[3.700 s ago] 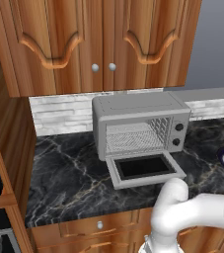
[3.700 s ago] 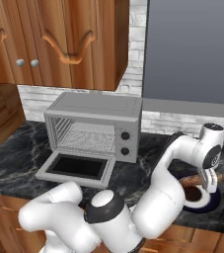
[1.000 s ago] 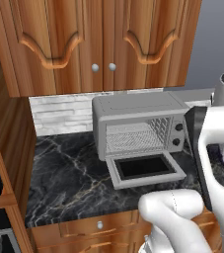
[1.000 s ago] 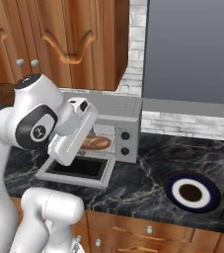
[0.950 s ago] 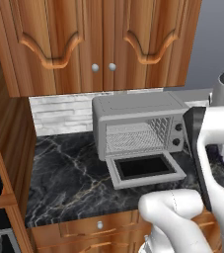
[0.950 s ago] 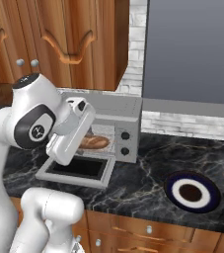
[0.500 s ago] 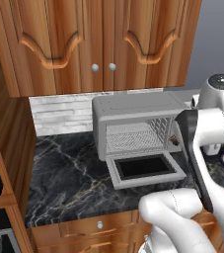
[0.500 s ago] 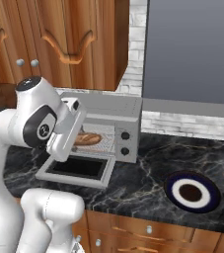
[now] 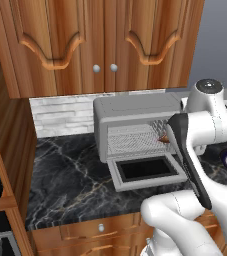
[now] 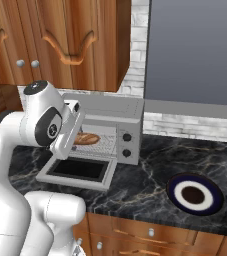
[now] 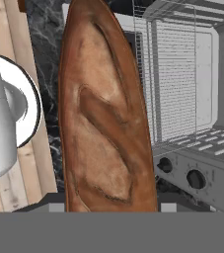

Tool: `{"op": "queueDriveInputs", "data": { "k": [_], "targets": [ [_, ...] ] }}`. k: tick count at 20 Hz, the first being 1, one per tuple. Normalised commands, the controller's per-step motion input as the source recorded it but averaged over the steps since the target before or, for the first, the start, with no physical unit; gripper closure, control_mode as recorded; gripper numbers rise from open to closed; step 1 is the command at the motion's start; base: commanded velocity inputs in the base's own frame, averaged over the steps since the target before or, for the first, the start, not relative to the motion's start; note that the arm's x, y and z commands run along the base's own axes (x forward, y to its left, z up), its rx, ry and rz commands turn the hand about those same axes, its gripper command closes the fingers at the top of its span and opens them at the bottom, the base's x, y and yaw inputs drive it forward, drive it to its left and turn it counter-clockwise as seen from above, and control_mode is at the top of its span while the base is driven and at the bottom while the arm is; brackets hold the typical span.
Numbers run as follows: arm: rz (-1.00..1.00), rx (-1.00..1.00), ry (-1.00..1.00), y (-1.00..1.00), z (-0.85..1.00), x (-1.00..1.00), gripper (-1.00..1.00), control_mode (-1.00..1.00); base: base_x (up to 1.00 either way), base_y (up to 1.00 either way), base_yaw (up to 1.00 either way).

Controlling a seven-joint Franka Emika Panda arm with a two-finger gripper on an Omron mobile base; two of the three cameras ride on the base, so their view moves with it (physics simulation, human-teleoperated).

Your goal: Pull the toaster oven rack outwards. Pick up the baguette from the plate and place it on the toaster oven rack. Close the toaster oven door fully and set the temperature to the lowest setting.

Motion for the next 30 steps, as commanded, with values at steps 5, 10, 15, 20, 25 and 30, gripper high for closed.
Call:
{"op": "queueDriveInputs", "data": {
  "k": [5, 10, 15, 20, 25, 30],
  "targets": [
    [0.0, 0.0, 0.0, 0.22, -0.31, 0.26, 1.0, -1.0, 0.0, 0.0, 0.0],
    [0.0, 0.01, 0.0, 0.13, -0.33, 0.24, 1.0, -1.0, 0.0, 0.0, 0.0],
    [0.0, 0.07, 0.0, 0.05, -0.06, 0.25, 1.0, -1.0, 0.0, 0.0, 0.0],
    [0.0, 0.02, 0.0, 0.11, -0.16, 0.18, 1.0, -1.0, 0.0, 0.0, 0.0],
    [0.0, 0.0, 0.0, 0.2, -0.15, 0.19, 1.0, -1.0, 0.0, 0.0, 0.0],
    [0.0, 0.0, 0.0, 0.18, -0.12, 0.19, 1.0, -1.0, 0.0, 0.0, 0.0]
  ]
}}
